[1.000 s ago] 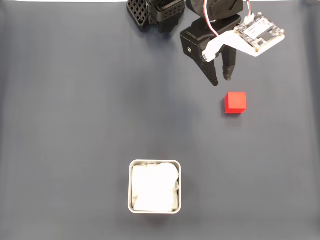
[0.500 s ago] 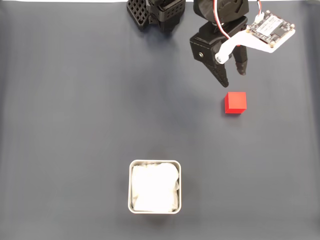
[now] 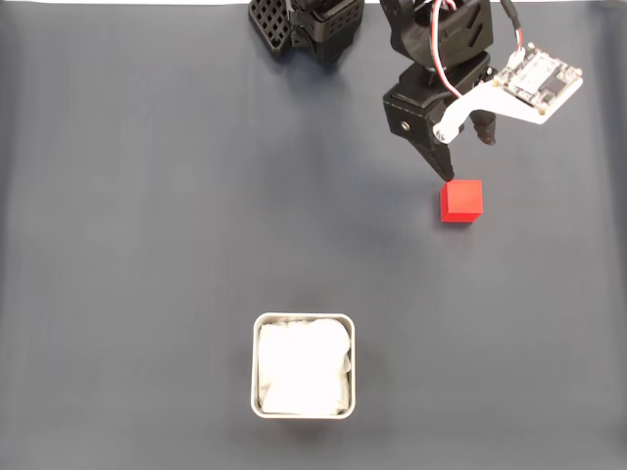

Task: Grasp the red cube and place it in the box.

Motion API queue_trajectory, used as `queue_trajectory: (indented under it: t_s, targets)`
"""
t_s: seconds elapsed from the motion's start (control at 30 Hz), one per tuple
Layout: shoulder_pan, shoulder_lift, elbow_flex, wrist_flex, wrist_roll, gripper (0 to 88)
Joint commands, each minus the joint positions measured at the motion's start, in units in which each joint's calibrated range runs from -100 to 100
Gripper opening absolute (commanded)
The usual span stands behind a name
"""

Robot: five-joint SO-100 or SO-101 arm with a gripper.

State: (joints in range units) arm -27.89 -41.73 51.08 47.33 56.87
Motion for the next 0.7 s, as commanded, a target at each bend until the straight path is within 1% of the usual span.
queue_trajectory:
  t_s: [0.0, 0.67]
  targets:
    - [0.05, 0.91, -0.26, -2.33, 0.15, 25.3]
    - [0.69, 8.97, 0.19, -6.52, -1.42, 28.8]
